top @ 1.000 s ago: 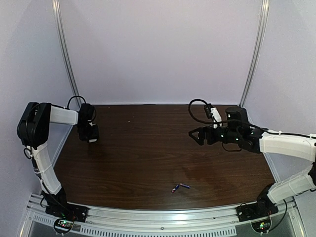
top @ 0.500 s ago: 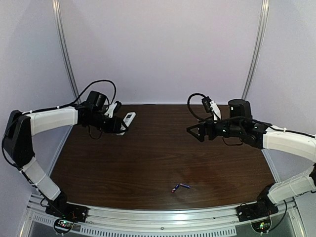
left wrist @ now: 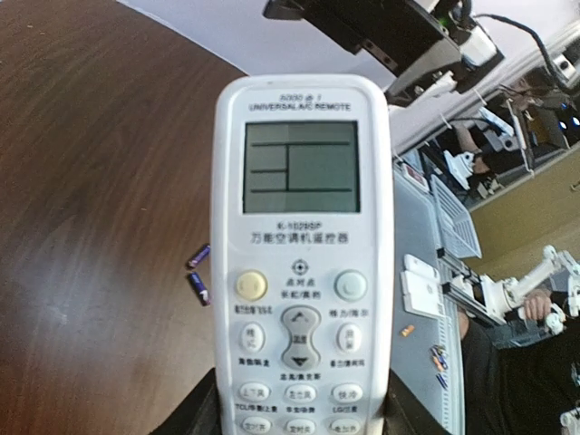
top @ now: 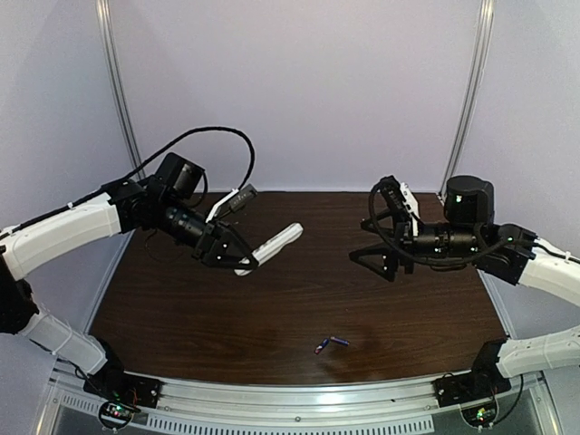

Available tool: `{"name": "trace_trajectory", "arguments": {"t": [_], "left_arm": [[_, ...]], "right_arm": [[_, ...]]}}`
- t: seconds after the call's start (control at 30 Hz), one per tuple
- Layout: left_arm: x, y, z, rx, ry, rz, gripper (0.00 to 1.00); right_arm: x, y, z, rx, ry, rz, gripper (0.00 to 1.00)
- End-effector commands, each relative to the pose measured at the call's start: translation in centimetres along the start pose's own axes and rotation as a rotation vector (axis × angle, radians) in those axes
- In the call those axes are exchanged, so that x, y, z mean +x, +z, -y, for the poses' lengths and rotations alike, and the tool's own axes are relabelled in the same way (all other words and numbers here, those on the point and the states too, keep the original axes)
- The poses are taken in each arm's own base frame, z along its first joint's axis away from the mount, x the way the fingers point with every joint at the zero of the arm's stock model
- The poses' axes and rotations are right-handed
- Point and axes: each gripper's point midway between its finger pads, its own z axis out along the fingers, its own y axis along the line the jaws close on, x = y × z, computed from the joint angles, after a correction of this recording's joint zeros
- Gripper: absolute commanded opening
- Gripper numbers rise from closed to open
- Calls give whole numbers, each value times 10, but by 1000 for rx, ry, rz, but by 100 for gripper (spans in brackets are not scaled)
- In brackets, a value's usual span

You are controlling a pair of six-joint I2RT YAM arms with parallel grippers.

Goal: Load the batteries into the remote control
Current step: Pick up the remote control from the center of the board, then pass from the left arm to the right

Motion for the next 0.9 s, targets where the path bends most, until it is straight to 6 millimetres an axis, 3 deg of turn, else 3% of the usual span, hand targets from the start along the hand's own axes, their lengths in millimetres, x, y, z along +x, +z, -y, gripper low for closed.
{"name": "trace_trajectory", "arguments": {"t": [0.0, 0.23, 0.37, 0.6, 0.87], "left_arm": [[14, 12, 43, 161, 25, -66, 21], [62, 55, 101, 367, 69, -252, 21], [60, 55, 125, 478, 89, -266, 21], [50, 53, 142, 582, 101, -252, 25], [50, 55, 144, 615, 88, -259, 24]], "right_arm": [[-9, -14, -31, -58, -105, -40, 94], [-13, -15, -90, -202, -194, -103, 89], [-11, -14, -117, -252, -252, -156, 86], [-6, -12, -155, -319, -352, -215, 83], [4, 0, -168, -331, -426, -255, 73]]}}
